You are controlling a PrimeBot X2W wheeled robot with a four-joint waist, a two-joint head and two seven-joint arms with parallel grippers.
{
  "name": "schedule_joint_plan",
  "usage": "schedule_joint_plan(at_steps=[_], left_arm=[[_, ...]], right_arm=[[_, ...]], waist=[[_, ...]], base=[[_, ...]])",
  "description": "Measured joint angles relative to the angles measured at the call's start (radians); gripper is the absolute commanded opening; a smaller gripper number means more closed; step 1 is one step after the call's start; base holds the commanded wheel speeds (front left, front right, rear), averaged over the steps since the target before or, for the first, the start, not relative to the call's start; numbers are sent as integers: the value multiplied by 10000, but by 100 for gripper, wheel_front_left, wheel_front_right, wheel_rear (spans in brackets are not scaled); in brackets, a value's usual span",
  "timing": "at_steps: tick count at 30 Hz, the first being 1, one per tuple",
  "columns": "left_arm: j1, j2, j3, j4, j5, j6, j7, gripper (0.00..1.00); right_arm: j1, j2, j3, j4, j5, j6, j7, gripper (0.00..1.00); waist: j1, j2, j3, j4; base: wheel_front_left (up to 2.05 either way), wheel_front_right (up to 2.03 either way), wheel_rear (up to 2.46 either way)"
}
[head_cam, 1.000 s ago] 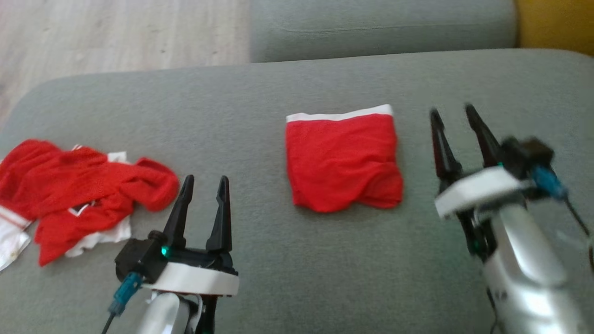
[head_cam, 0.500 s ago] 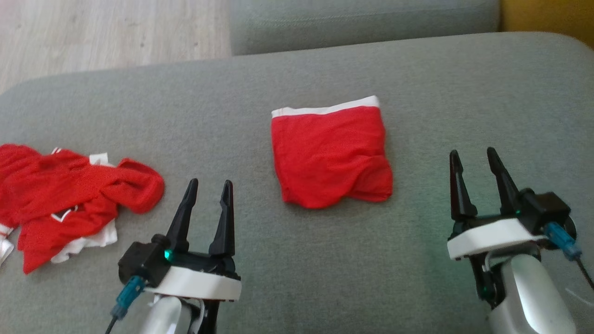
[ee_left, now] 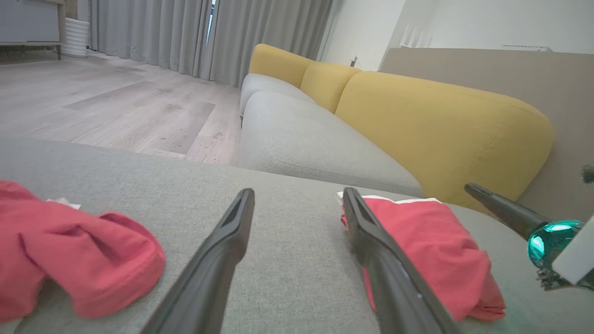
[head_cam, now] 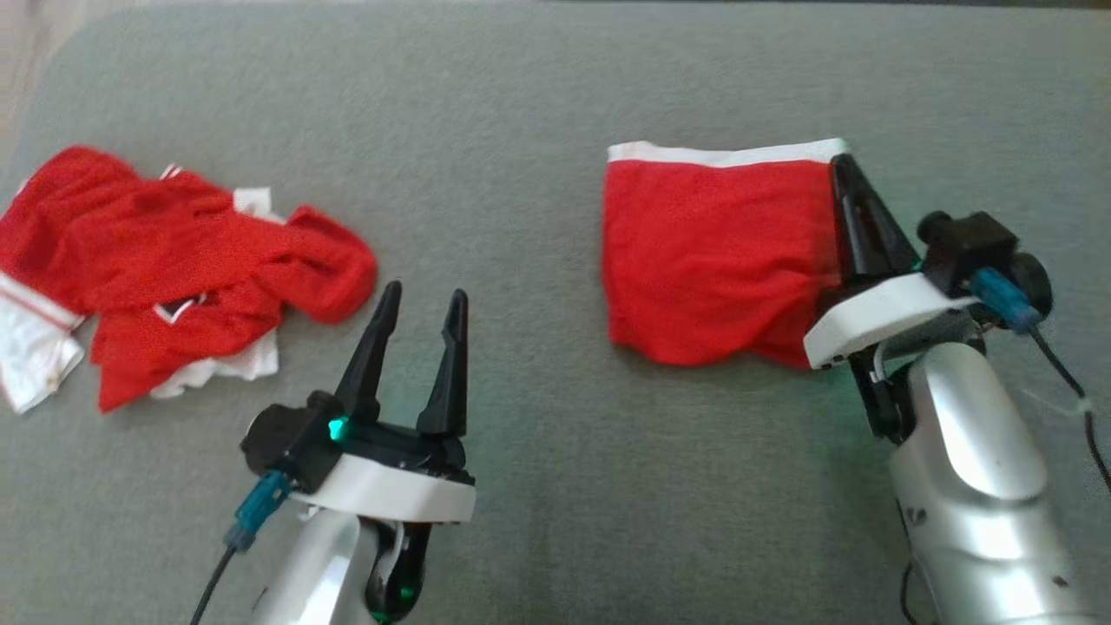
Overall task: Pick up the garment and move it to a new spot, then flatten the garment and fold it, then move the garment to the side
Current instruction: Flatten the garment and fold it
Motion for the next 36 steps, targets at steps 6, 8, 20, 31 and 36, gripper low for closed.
schedule_joint_plan(at_steps=[6,8,20,31,36], left_arm=[[-275,-6,-123,77,-79,0,-2,100],[-355,-8,-144,77,-142,0,0,100],[-368,-12,-178,121,-144,6,-2,100],[-367,-12,-451,111,-347,54,-2,100],[-367,-12,-451,100,-405,102,-2,100]], right_arm=[[-655,-6,-619,2343,-644,0,286,0],[-816,-29,-1154,3074,-897,0,290,0],[-1785,-134,-48,3760,-301,0,-552,0],[-1976,-130,1977,4579,803,0,-545,0],[-2197,-134,1854,5283,742,0,-546,0]], waist=[[0,0,486,597],[0,0,571,731],[-3,0,441,819],[-2,0,451,1143],[-3,0,506,1318]], base=[[0,0,0],[0,0,0],[0,0,0],[0,0,0],[0,0,0]])
